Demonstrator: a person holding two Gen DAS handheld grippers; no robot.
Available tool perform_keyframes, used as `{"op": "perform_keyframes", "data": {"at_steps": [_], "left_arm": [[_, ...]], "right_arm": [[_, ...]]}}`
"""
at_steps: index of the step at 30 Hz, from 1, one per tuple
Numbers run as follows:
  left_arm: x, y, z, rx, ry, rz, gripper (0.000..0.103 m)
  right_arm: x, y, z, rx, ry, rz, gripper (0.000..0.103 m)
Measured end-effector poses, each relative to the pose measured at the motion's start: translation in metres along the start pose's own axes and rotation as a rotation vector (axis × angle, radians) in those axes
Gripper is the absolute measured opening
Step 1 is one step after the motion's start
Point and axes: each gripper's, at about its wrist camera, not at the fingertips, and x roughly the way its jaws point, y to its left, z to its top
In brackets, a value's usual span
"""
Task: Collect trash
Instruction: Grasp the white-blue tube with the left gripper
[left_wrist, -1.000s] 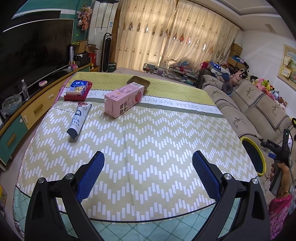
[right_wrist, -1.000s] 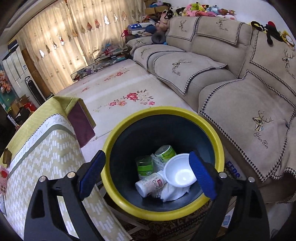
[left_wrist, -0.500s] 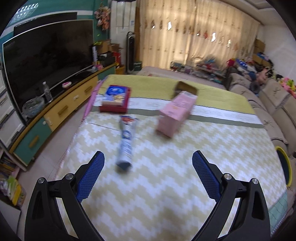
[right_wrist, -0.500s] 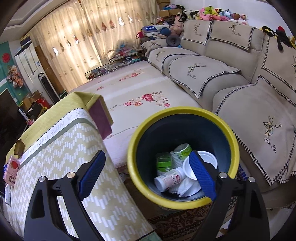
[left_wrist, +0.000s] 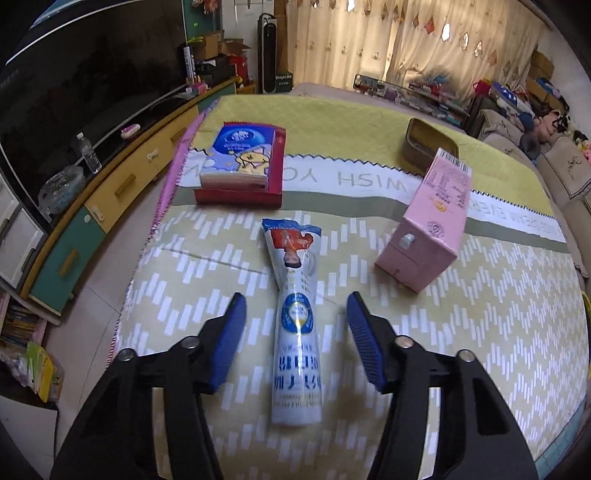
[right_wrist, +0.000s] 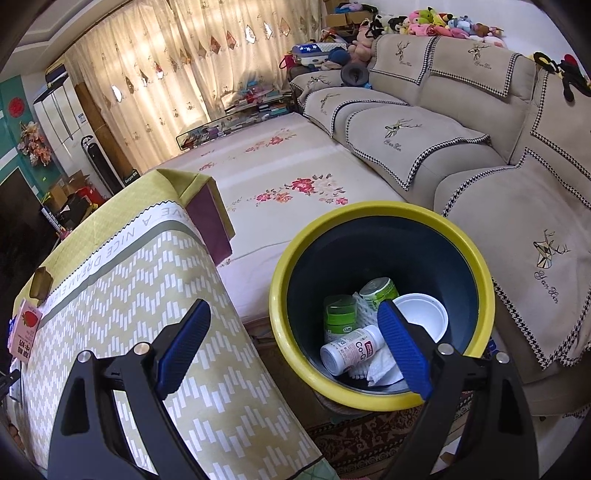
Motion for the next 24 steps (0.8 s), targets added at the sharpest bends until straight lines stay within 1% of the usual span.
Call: {"op": "perform_keyframes", "data": {"at_steps": [1,4,5,7,12,17,19,24], "left_arm": [[0.003,0.000,0.001,0.001,0.006,-0.003,0.050],[0.005,-0.003,0.004,0.011,0.005,0.003,0.038],[0.005,-0.004,0.006,0.011,0.006,0.000,0.030],[0.004,-0.004,0.006,0.013,0.010,-0.008,0.021],[-0.011,-0.006,-0.004,0.028,-0.001,-0.020,0.021],[-0.047,-0.014,-0.025,0.046,-0.037,-0.045,0.021],[-0.065,-0.023,-0.036,0.063,-0.049,-0.075,0.021],[-0.104,-0.066,-0.054,0.144,-0.080,-0.170,0.021]], "right_arm": [[0.000,0.000,0.000,0.001,0.001,0.001,0.087],[0.001,0.000,0.000,0.001,0.003,0.004,0.087],[0.002,0.000,0.000,0.000,0.006,0.005,0.087],[0.003,0.001,-0.001,-0.002,0.009,0.009,0.087],[0.004,0.001,-0.003,-0.003,0.017,0.018,0.087],[-0.003,-0.006,-0.004,0.013,0.005,0.025,0.087],[-0.007,-0.009,-0.004,0.019,-0.005,0.025,0.087],[-0.020,-0.021,-0.003,0.035,-0.033,0.026,0.087]]}}
